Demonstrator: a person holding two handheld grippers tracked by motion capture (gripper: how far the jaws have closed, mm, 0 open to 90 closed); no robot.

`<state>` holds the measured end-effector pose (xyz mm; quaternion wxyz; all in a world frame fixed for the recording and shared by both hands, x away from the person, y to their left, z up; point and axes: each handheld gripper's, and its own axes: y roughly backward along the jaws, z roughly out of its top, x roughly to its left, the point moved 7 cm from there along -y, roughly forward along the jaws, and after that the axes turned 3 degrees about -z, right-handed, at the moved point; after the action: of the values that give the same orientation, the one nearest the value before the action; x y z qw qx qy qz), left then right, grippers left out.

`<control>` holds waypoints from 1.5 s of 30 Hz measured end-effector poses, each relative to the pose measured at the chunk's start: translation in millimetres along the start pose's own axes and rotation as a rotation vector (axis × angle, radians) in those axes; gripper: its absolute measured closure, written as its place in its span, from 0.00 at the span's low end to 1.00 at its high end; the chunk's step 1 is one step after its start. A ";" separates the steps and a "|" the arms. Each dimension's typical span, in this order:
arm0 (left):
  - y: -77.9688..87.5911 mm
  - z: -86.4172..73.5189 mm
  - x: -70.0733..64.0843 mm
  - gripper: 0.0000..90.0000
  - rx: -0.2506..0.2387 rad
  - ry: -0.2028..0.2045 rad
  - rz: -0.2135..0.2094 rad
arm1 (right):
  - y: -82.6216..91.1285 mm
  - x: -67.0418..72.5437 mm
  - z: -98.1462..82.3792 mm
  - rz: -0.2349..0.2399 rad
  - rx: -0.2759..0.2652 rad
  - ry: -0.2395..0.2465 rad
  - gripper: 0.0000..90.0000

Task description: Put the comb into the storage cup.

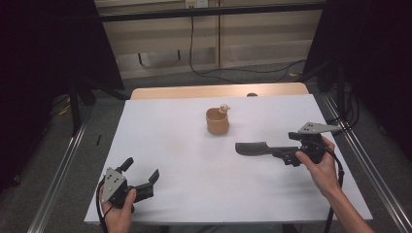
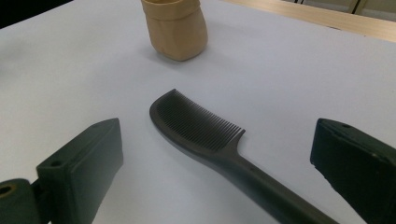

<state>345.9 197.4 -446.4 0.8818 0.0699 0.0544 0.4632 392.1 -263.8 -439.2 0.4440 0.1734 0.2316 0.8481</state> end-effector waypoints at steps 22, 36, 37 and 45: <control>-0.7 0.4 -1.2 0.03 -0.001 -0.001 -0.004 | -12.9 -9.5 6.7 0.065 0.199 0.118 0.06; 0.5 1.0 0.2 0.03 -0.004 -0.005 -0.002 | -25.3 -25.1 -0.9 0.078 0.381 0.187 0.18; 0.4 0.8 -0.3 0.03 -0.002 -0.003 -0.007 | -26.5 -25.1 -1.2 0.084 0.392 0.196 0.18; 0.4 0.4 -0.2 0.03 0.000 -0.005 -0.007 | -35.8 -26.3 -4.8 0.076 0.459 0.237 0.26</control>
<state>345.5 197.5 -446.0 0.8836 0.0709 0.0524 0.4599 428.1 -269.0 -465.0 0.3307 0.1774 0.4615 0.8038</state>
